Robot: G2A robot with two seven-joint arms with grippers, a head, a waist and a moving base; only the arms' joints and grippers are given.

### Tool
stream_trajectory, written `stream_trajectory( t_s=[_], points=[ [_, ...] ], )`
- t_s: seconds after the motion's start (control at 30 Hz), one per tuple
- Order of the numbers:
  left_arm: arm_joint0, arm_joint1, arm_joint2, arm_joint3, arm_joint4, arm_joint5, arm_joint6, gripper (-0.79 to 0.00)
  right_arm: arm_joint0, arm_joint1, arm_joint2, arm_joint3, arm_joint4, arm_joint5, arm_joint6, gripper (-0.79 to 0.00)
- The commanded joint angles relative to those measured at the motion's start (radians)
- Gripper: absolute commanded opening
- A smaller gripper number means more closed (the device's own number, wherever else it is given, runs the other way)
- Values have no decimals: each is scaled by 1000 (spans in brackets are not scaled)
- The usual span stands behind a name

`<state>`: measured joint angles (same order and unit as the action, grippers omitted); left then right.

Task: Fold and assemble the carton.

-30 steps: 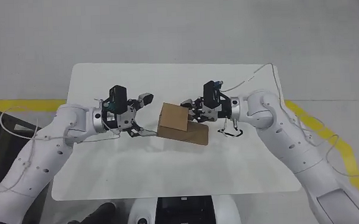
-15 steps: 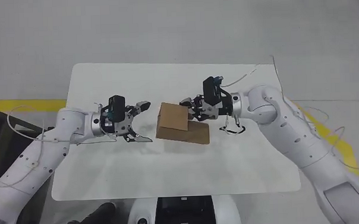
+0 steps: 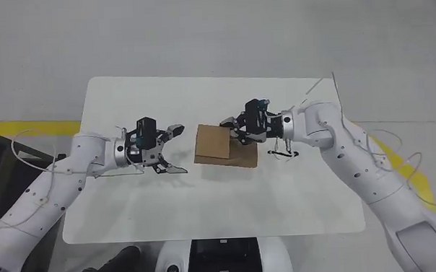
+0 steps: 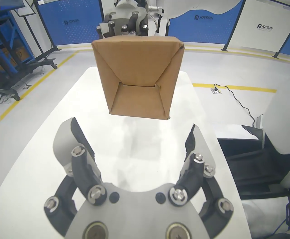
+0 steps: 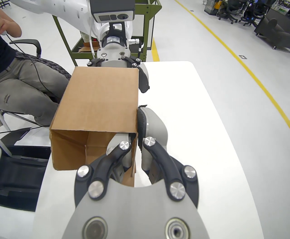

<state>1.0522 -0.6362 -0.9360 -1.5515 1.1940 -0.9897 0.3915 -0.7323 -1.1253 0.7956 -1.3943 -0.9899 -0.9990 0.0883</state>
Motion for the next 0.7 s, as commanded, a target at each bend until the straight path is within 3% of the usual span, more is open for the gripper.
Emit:
stream_trajectory(
  t_s=[0.0,0.4,0.67],
  points=[
    [3,-1,-3,-10,-7,-6,-33,0,-2,-2,0,4,-20,-3,-24,-785],
    [-12,-24,29,-48,-77,-23,-144,0,8,-30,-36,28,-96,9,-95,-785],
    [-54,-35,70,-26,-155,-23,-205,0,0,-39,-42,22,-130,10,-117,-785]
  ],
)
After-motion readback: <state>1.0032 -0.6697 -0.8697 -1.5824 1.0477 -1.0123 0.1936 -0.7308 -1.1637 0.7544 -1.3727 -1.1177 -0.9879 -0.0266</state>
